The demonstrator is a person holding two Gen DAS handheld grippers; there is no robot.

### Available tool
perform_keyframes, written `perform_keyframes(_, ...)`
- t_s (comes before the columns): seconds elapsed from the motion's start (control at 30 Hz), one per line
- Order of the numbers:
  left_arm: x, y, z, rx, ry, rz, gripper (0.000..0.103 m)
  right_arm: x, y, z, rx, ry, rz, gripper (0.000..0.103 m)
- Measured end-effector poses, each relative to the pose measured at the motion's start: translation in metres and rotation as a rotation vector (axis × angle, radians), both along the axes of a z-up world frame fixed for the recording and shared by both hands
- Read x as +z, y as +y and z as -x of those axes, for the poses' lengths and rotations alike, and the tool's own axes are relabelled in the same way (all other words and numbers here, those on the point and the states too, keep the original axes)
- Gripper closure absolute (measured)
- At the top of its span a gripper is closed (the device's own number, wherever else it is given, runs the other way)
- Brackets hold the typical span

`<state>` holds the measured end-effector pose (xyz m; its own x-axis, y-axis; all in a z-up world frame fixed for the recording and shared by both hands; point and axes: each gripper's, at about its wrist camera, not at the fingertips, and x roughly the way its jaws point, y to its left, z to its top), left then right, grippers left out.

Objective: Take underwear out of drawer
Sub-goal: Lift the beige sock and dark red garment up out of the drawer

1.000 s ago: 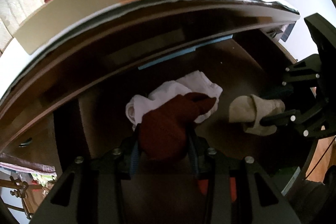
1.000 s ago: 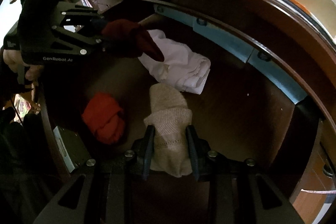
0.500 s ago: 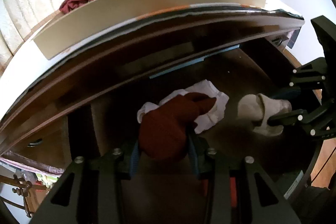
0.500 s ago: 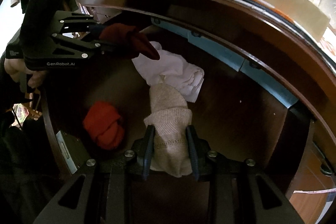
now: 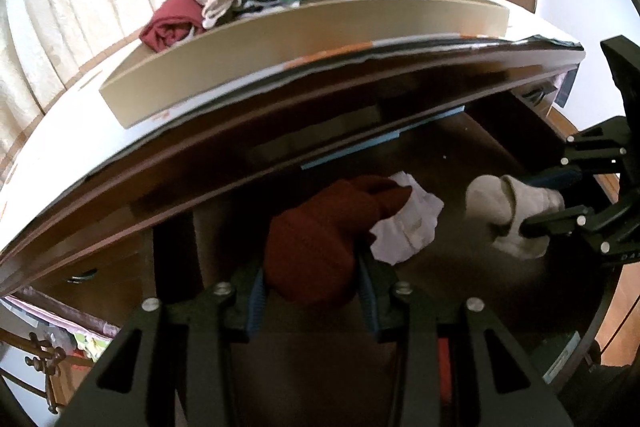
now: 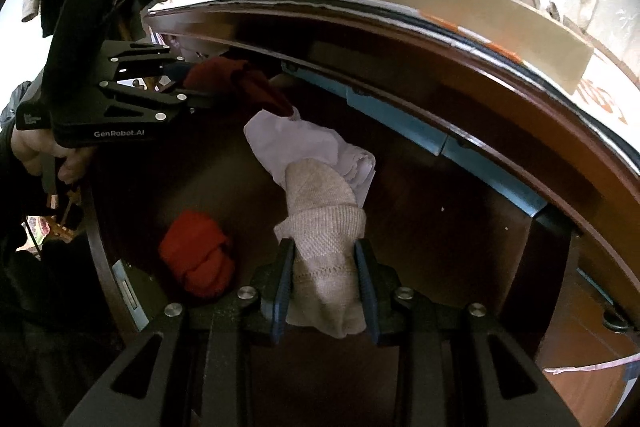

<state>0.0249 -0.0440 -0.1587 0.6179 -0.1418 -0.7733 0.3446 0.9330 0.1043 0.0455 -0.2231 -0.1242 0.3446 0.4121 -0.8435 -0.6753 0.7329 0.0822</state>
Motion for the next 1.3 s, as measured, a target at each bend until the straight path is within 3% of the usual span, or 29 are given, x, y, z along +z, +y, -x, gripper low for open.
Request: perform_keyframes(1.3, 0.022, 0.012, 0.024, 0.077, -0.216, 0.059, 0.065, 0.025, -0.018, 0.022, -0.033, -0.198, -0.109, 0.07)
